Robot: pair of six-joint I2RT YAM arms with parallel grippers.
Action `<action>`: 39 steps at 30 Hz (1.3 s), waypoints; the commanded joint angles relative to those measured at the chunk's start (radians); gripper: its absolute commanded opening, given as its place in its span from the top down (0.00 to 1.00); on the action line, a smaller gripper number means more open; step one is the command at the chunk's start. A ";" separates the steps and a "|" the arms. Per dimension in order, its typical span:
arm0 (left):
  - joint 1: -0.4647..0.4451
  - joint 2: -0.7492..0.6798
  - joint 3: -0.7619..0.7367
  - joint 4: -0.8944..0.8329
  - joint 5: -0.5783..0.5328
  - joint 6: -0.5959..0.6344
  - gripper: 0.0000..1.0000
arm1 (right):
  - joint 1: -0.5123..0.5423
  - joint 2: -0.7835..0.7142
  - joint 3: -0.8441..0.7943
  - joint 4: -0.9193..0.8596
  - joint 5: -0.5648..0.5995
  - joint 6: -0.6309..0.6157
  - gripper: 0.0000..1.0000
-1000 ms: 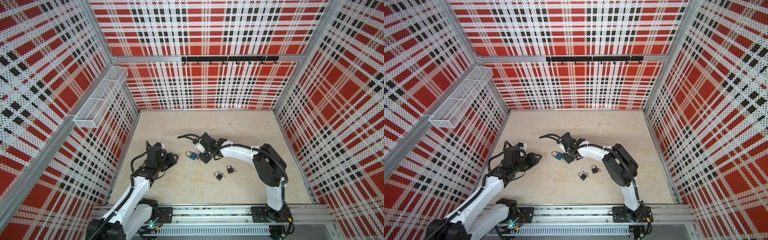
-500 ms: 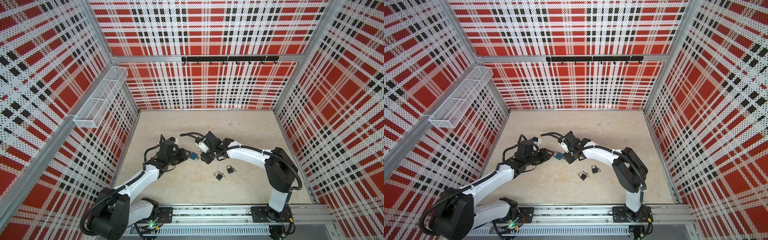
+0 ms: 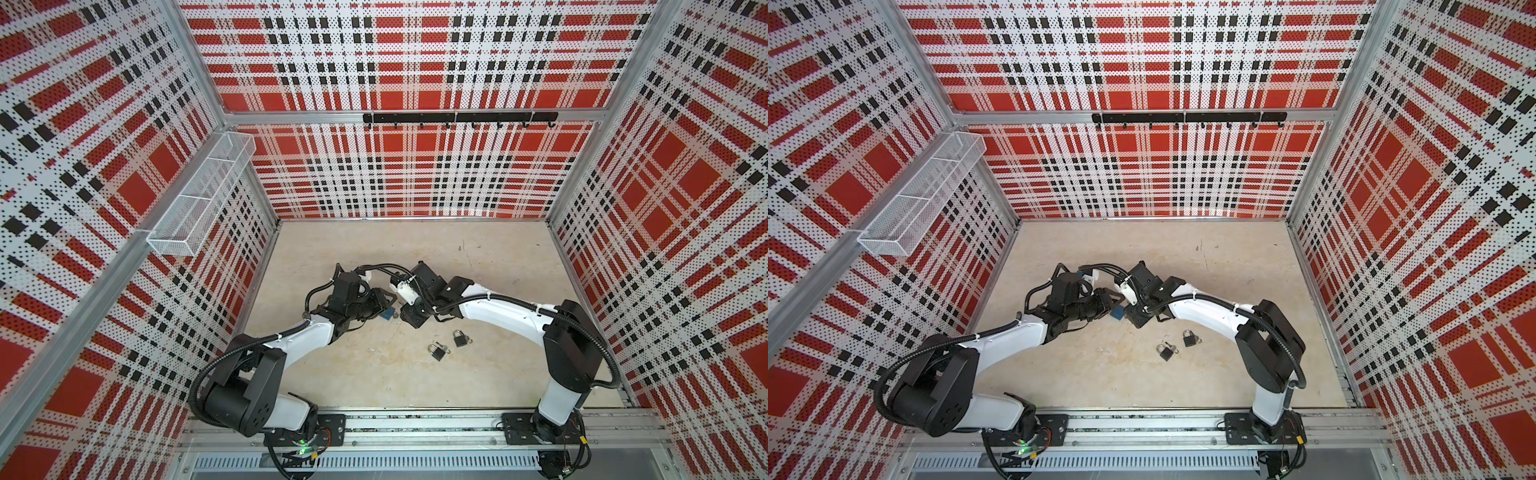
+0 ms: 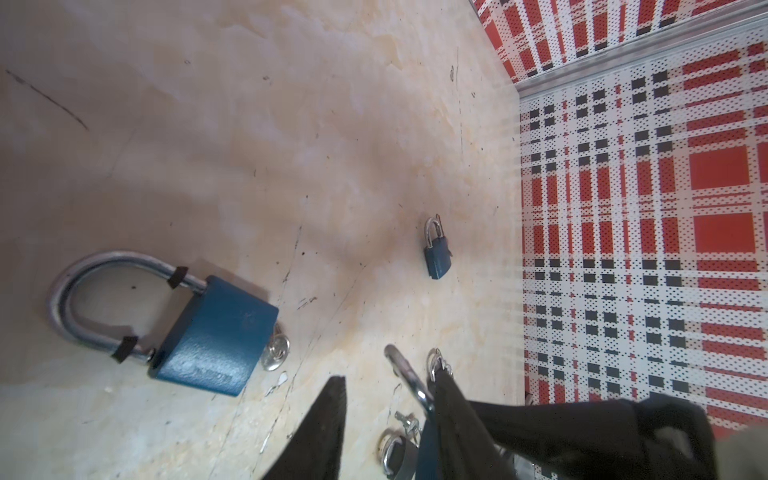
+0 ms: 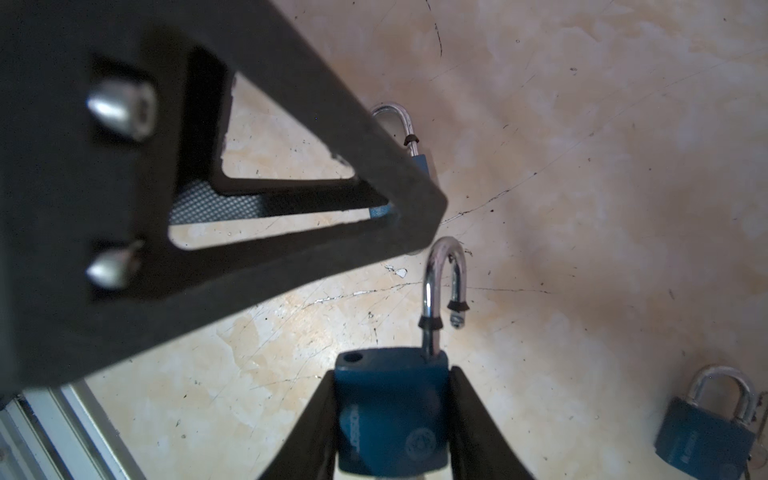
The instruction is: Lock with the key
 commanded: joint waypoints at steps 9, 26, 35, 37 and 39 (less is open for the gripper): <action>0.000 0.076 0.040 0.154 0.083 -0.050 0.60 | 0.013 -0.051 0.000 0.018 -0.017 0.011 0.77; 0.023 -0.036 0.041 -0.110 0.090 0.028 0.61 | 0.036 -0.037 0.019 0.002 0.056 -0.011 0.75; -0.020 -0.044 0.098 -0.257 0.038 0.064 0.62 | 0.050 -0.027 0.030 -0.005 0.085 -0.022 0.76; -0.026 -0.031 0.110 -0.258 0.043 0.056 0.62 | 0.055 -0.026 0.034 -0.009 0.095 -0.025 0.76; -0.034 -0.018 0.124 -0.260 0.045 0.049 0.62 | 0.058 -0.025 0.038 -0.010 0.099 -0.026 0.76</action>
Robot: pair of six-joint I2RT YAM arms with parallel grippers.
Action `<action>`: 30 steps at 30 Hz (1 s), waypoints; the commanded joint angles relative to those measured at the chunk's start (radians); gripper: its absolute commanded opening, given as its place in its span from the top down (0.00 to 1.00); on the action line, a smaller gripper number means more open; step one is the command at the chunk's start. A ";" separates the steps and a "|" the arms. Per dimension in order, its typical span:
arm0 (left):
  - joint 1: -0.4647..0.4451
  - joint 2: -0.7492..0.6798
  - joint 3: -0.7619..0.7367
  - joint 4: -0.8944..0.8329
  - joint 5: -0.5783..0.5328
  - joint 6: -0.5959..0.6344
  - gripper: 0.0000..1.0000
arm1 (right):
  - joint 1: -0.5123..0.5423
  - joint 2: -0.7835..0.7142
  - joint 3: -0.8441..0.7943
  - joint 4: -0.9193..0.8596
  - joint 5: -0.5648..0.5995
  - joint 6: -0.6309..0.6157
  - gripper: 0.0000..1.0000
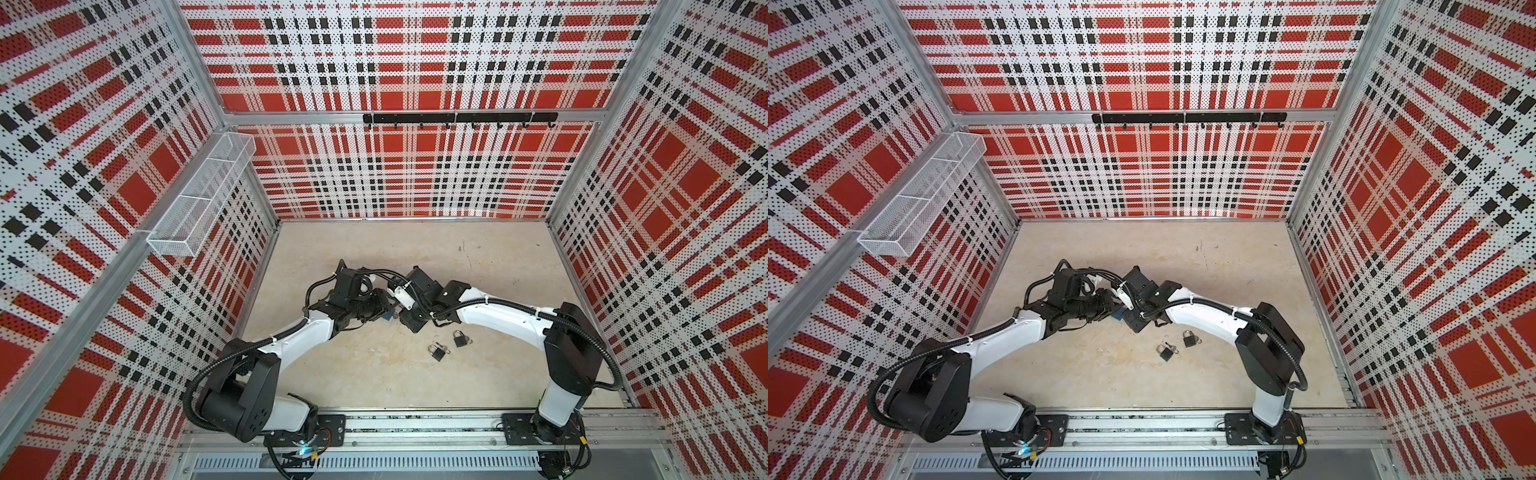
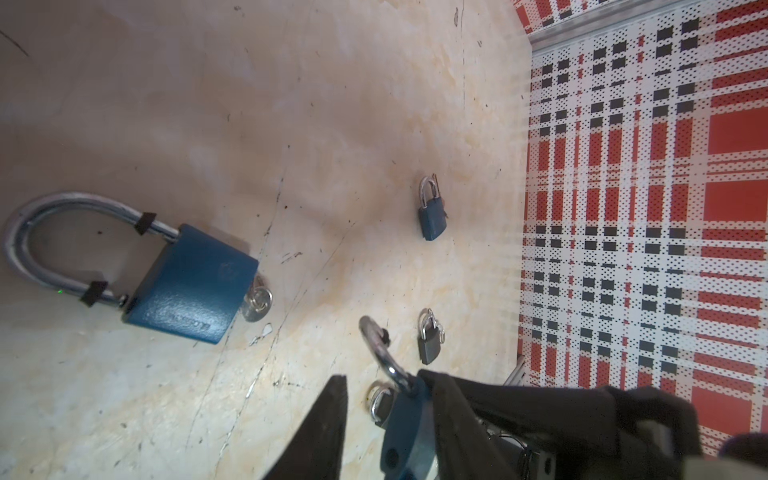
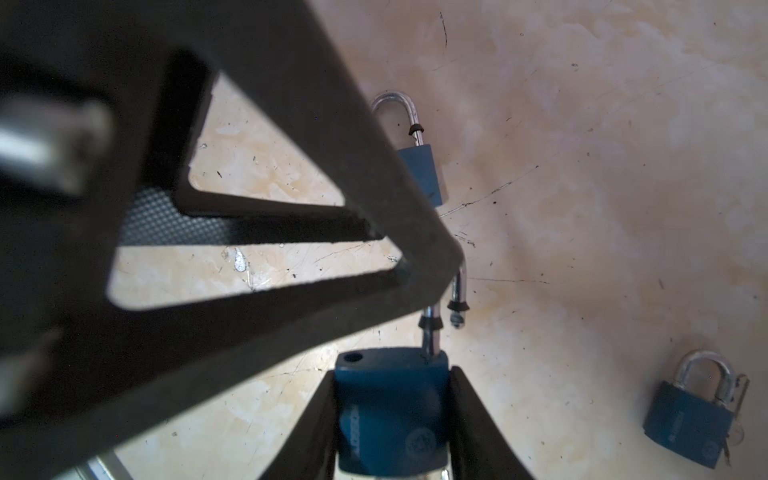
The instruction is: Lock with the key
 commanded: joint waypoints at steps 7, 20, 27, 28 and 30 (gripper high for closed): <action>-0.032 0.034 0.067 -0.038 -0.013 -0.013 0.63 | 0.017 -0.017 0.039 0.014 0.031 -0.027 0.76; -0.036 0.066 0.084 -0.050 -0.016 -0.011 0.67 | 0.026 -0.012 0.051 0.011 0.041 -0.033 0.77; -0.037 0.080 0.094 -0.043 -0.028 -0.018 0.68 | 0.029 -0.016 0.051 0.015 0.036 -0.028 0.78; -0.035 0.079 0.091 -0.036 -0.031 -0.025 0.68 | 0.029 -0.017 0.049 0.017 0.034 -0.028 0.78; -0.033 0.071 0.076 -0.011 -0.037 -0.044 0.69 | 0.029 -0.017 0.046 0.021 0.031 -0.023 0.78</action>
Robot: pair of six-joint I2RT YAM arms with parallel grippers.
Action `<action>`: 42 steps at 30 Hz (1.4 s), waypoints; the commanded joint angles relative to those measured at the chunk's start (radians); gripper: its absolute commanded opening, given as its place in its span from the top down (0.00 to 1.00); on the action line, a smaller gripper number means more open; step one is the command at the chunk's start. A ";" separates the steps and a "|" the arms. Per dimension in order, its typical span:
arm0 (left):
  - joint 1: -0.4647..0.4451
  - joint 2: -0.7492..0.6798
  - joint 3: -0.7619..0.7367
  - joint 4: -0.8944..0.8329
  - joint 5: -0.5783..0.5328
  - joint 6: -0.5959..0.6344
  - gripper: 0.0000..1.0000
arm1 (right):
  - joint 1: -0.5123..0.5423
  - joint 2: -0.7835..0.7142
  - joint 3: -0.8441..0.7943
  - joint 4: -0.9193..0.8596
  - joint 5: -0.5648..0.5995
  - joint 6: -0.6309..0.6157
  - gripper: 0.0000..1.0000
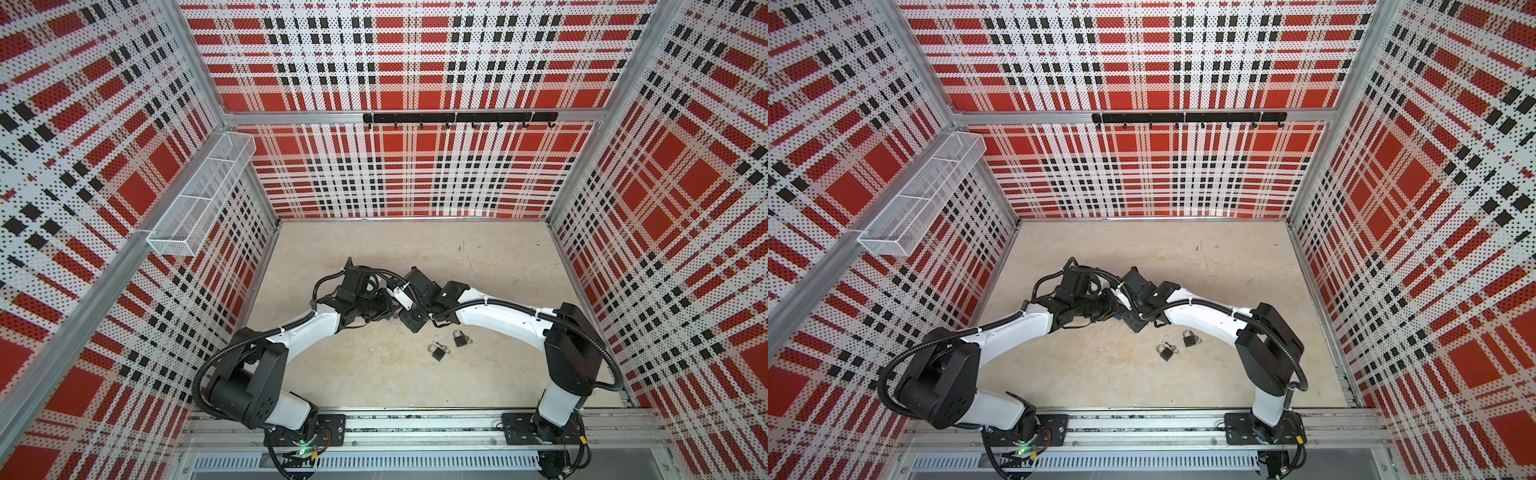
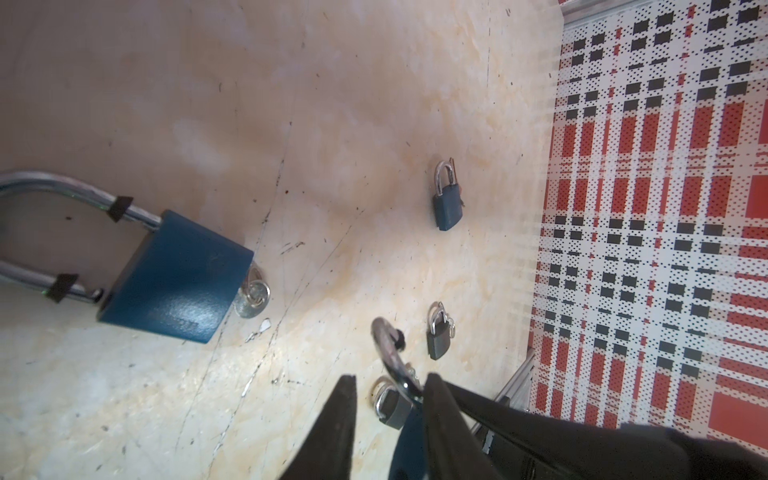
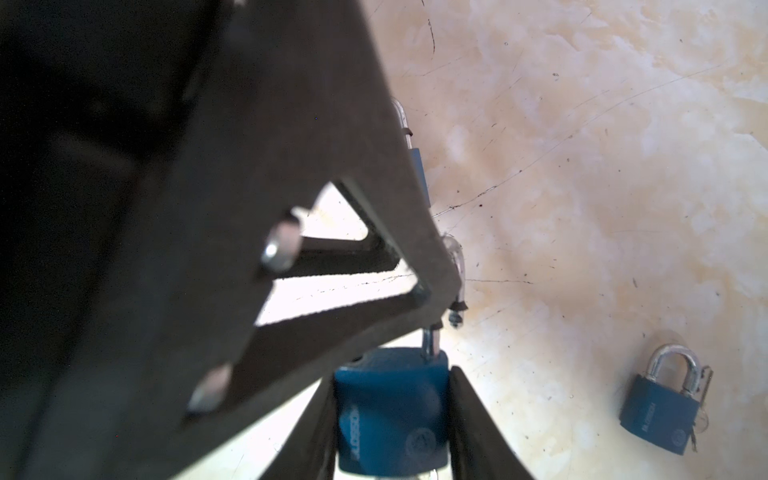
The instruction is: Lock with the key
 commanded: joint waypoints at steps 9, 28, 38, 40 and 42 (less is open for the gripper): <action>0.030 -0.040 -0.036 0.107 -0.018 -0.084 0.69 | 0.015 -0.022 0.032 0.046 -0.038 -0.003 0.78; 0.067 -0.031 -0.084 0.131 0.000 -0.141 0.69 | 0.015 -0.036 0.028 0.064 -0.028 0.016 0.79; 0.071 -0.016 -0.095 0.172 0.026 -0.176 0.69 | 0.016 -0.040 0.029 0.069 -0.028 0.017 0.79; 0.070 -0.011 -0.096 0.188 0.036 -0.188 0.70 | 0.016 -0.039 0.029 0.072 -0.026 0.017 0.79; 0.067 -0.006 -0.098 0.204 0.046 -0.202 0.71 | 0.016 -0.038 0.030 0.070 -0.023 0.014 0.80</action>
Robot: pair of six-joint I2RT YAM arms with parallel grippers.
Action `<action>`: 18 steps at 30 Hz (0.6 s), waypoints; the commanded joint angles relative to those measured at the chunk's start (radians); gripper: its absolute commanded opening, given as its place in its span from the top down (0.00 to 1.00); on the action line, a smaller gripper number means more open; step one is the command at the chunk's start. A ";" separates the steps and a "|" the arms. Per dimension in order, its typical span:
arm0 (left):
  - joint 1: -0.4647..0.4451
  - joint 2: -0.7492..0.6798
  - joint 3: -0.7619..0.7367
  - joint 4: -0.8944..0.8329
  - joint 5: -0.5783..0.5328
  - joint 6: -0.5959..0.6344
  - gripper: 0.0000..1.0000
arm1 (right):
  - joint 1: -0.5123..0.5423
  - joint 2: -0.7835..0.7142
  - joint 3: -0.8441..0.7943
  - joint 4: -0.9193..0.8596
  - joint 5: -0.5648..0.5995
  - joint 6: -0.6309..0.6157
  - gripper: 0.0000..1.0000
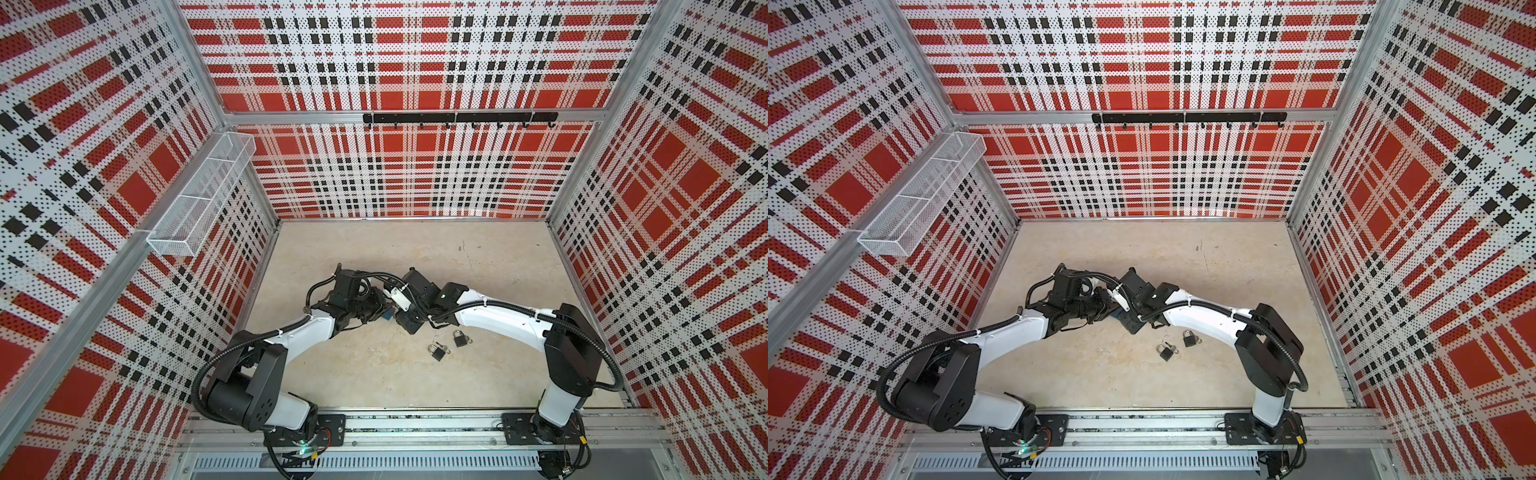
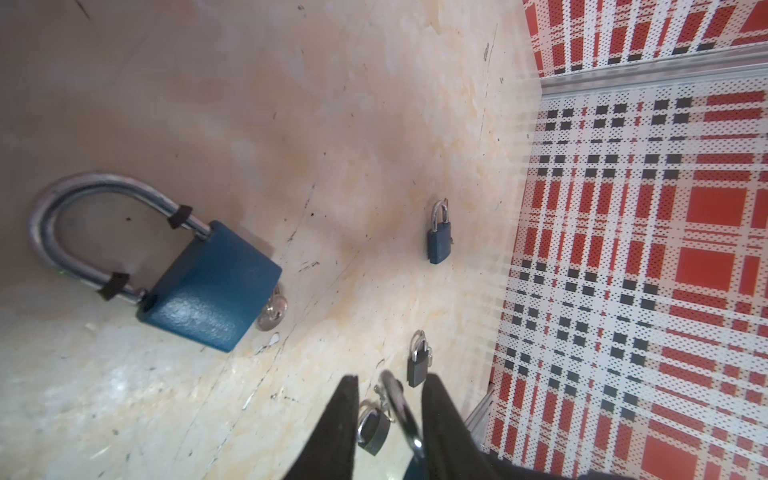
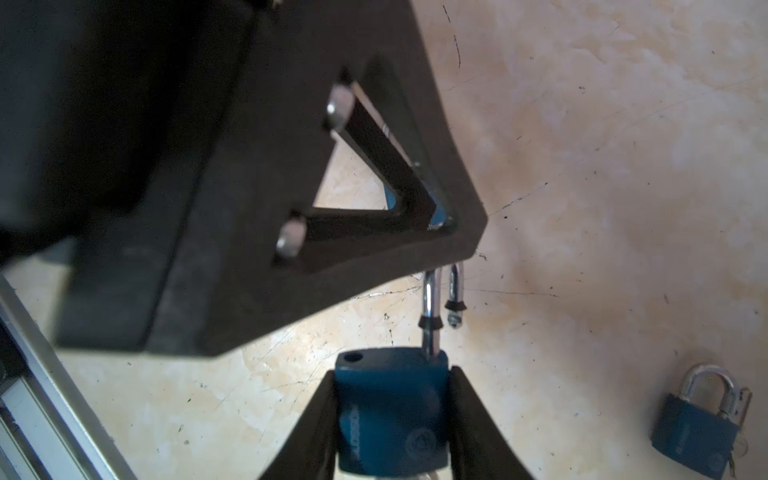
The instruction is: Lock with the key
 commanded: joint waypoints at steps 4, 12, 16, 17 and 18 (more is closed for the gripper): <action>-0.006 0.017 -0.009 0.060 0.037 -0.040 0.74 | 0.005 -0.035 0.032 0.048 0.007 -0.001 0.80; -0.014 0.014 -0.026 0.065 0.053 -0.048 0.76 | 0.004 -0.033 0.034 0.053 0.014 -0.002 0.80; -0.020 0.018 -0.027 0.067 0.054 -0.048 0.77 | 0.005 -0.039 0.035 0.058 0.015 -0.002 0.80; -0.023 0.021 -0.026 0.071 0.051 -0.050 0.77 | 0.004 -0.039 0.036 0.058 0.013 -0.002 0.81; -0.025 0.023 -0.026 0.077 0.052 -0.052 0.77 | 0.005 -0.039 0.038 0.057 0.013 -0.002 0.81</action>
